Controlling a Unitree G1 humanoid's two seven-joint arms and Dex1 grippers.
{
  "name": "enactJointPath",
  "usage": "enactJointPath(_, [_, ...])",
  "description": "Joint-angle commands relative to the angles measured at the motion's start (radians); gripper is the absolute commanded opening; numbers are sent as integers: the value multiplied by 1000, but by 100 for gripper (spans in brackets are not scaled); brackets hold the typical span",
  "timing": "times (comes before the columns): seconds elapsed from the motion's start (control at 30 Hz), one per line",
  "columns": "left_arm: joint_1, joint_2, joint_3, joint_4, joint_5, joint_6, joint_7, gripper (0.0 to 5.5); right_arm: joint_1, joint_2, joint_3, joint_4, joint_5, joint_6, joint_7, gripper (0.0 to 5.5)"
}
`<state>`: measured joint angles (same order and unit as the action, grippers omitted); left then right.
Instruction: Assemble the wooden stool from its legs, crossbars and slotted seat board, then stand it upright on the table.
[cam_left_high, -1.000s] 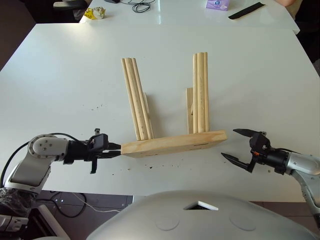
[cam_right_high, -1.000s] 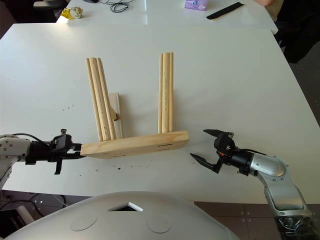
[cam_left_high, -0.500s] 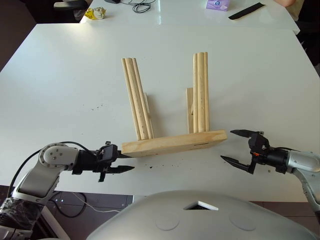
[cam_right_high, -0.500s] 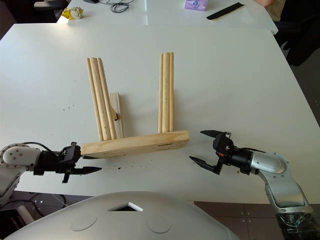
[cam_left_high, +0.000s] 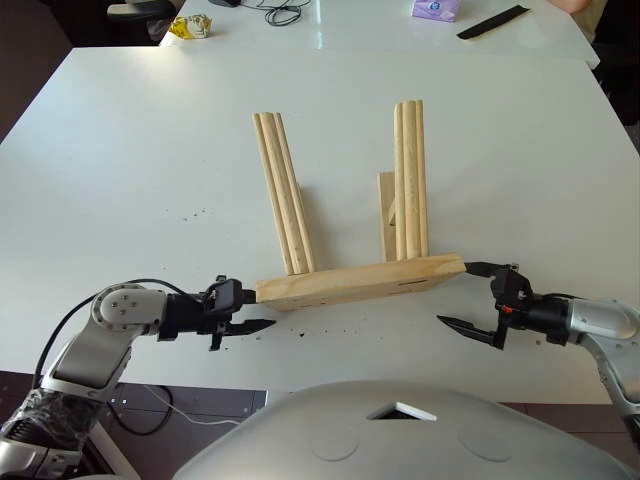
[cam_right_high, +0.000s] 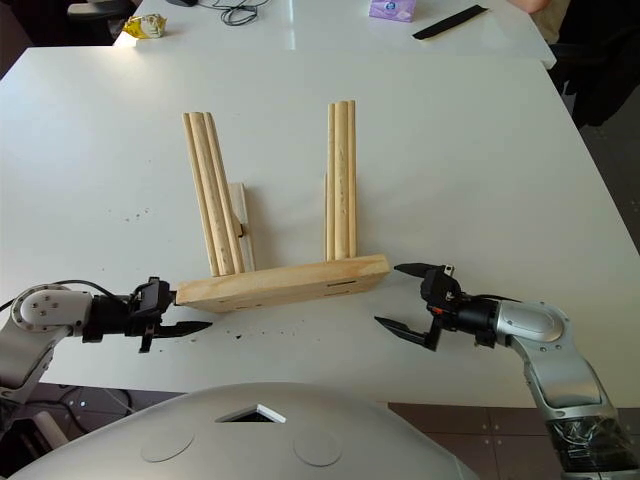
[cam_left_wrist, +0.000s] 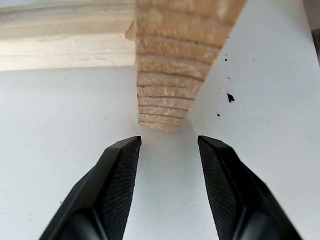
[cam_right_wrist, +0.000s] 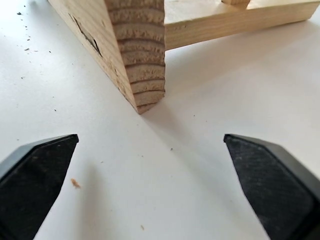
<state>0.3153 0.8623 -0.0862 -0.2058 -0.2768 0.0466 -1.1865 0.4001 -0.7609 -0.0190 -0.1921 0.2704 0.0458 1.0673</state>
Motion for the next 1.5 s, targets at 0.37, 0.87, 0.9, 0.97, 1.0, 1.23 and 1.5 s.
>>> enactJointPath(0.37, [47,-52,-53,-75,26,46,94,267,-65,-44,20,15,8,10,65,540])
enactJointPath(0.87, [-25,-39,-48,-31,24,37,76,267,-41,-20,24,-4,4,14,35,540])
enactJointPath(0.9, [-27,-45,-56,-38,25,40,76,267,-41,-19,27,-6,4,14,33,540])
enactJointPath(0.97, [-28,-53,-67,-42,27,41,79,267,-45,-18,32,-8,4,16,32,540])
enactJointPath(1.0, [-28,-56,-70,-43,27,42,81,267,-50,-19,35,-7,5,17,34,540])
enactJointPath(1.23, [-77,-91,-106,-12,44,51,99,267,-93,-5,71,0,-2,24,33,540])
enactJointPath(1.5, [-60,-55,-111,-5,25,39,42,202,-147,-18,80,41,-3,21,54,540])
